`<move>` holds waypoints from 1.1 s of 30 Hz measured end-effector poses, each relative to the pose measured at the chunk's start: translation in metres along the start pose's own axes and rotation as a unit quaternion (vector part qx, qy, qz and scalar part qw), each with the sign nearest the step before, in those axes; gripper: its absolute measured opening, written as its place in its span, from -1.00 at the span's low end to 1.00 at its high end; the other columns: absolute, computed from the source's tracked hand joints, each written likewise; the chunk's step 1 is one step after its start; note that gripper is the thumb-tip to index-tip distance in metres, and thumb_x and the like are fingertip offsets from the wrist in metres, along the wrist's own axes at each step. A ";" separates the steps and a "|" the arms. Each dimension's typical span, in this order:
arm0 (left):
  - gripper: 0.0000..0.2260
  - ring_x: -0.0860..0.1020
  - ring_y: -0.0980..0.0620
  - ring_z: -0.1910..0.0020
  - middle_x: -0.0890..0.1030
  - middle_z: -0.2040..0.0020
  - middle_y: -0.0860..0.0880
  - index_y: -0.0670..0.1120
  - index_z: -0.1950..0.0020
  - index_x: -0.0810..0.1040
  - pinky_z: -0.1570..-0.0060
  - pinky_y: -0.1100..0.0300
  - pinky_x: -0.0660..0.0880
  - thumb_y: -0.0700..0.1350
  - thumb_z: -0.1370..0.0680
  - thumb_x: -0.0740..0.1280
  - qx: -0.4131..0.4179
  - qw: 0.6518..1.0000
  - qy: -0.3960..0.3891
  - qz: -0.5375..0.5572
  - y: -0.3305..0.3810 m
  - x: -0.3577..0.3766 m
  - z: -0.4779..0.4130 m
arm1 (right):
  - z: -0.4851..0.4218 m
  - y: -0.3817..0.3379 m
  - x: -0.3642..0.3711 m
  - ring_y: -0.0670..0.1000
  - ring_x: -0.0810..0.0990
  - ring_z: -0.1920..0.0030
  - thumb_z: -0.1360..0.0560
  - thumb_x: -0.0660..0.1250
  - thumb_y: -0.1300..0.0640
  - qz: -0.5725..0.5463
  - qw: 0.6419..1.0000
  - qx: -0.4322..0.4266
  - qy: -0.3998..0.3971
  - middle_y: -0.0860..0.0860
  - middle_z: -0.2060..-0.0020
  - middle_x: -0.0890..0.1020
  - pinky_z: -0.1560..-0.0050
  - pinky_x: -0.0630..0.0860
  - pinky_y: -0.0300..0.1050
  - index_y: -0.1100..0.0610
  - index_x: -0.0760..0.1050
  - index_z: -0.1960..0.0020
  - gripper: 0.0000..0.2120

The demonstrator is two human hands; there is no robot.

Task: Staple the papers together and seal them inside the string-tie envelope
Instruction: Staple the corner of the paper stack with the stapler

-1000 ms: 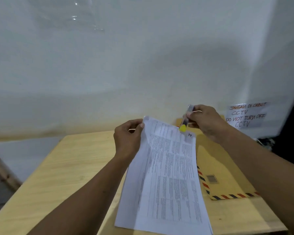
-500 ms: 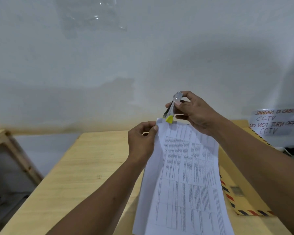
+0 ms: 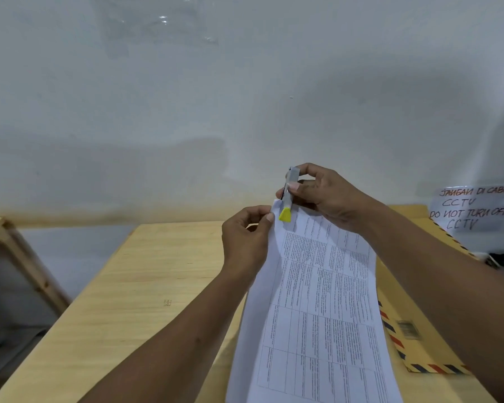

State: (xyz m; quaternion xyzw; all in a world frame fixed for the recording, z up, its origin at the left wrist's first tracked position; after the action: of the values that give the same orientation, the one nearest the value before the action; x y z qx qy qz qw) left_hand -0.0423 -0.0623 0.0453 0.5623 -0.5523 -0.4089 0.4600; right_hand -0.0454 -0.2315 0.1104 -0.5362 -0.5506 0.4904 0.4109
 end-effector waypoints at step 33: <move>-0.86 0.62 0.12 0.20 0.68 0.15 0.03 -0.07 -0.05 0.66 0.28 0.23 0.53 -0.10 -0.51 0.45 -0.088 0.928 -0.127 -0.340 -0.071 -0.069 -0.021 | -0.018 0.051 -0.025 -0.01 0.58 0.20 -0.56 0.33 0.05 0.423 0.904 0.015 0.060 0.05 0.13 0.63 0.21 0.49 -0.13 0.02 0.56 -0.12 -0.85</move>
State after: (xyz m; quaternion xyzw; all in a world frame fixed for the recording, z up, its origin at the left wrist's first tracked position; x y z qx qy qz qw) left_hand -0.0087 0.0053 -0.0217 0.6173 -0.3439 -0.6553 0.2670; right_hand -0.0160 -0.2577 0.0657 -0.7410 -0.2383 0.5933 0.2054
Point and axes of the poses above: each hand's wrist, its own z-axis away from the middle knuckle, its own x-axis out of the palm, y = z × x, the point moved 5 cm from there along -z, towards the middle knuckle
